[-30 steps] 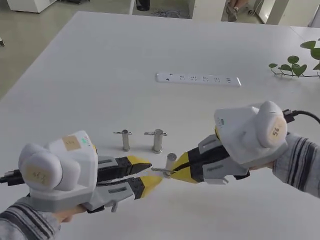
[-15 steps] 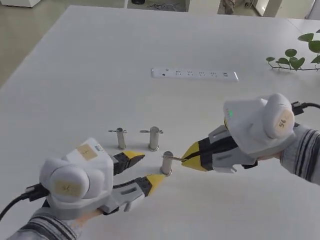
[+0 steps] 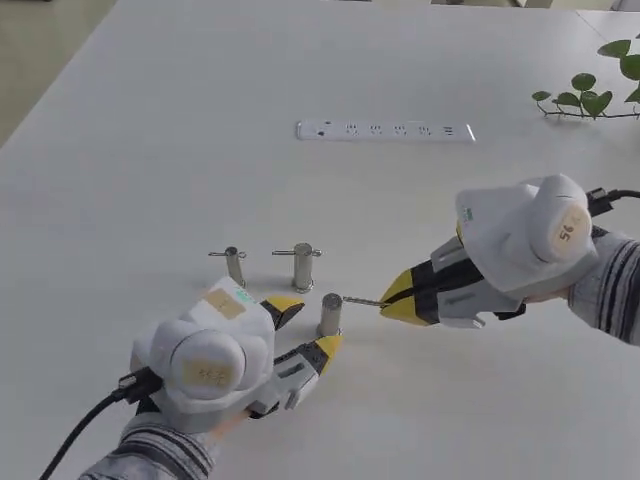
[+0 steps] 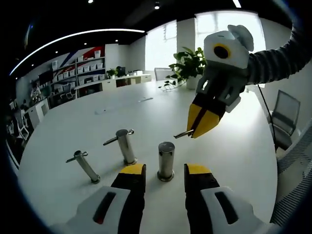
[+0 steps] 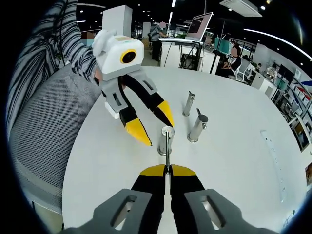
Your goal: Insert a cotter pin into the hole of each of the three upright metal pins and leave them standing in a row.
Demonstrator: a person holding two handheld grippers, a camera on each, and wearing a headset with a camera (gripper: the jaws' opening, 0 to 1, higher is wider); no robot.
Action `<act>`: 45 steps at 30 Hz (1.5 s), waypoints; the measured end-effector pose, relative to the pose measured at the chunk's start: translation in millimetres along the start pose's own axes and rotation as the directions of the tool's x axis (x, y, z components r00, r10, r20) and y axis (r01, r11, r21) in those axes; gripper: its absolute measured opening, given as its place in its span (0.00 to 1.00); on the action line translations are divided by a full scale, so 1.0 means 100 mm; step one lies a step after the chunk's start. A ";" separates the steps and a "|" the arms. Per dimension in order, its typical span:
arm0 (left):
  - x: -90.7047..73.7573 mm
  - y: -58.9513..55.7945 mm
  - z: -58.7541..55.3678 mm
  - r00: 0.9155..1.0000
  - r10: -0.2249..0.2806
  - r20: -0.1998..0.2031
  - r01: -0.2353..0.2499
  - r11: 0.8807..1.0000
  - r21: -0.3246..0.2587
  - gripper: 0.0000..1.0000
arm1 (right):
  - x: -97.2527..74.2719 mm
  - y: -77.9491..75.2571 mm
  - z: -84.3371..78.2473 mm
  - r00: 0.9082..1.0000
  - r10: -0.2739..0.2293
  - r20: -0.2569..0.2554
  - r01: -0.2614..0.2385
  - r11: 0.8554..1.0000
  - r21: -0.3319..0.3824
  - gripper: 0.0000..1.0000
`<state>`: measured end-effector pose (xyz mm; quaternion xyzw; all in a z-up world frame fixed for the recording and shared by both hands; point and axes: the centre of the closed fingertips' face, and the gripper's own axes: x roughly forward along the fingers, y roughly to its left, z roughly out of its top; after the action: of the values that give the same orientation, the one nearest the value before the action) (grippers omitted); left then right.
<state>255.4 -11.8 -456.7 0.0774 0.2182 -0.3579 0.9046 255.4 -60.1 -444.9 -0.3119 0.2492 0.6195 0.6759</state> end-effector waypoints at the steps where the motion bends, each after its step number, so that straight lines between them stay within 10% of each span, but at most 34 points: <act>1: 0.01 0.01 -0.01 1.000 0.008 -0.005 -0.008 1.000 -0.004 0.29 | 0.01 0.00 -0.01 1.000 0.000 -0.003 0.000 1.000 0.001 0.00; 22: 0.22 0.03 -0.08 0.998 0.056 -0.041 -0.060 0.994 -0.095 0.13 | 0.11 -0.04 -0.09 1.000 0.013 0.007 -0.013 1.000 0.011 0.00; 45: 0.22 0.01 -0.09 0.999 0.009 -0.032 -0.012 0.995 -0.098 0.10 | 0.11 -0.01 0.02 0.999 0.020 -0.036 -0.023 0.997 -0.077 0.00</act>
<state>267.4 -22.2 -474.4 0.0395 0.2493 -0.3408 0.9056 257.7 -51.7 -451.4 -0.3459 0.2401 0.6302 0.6523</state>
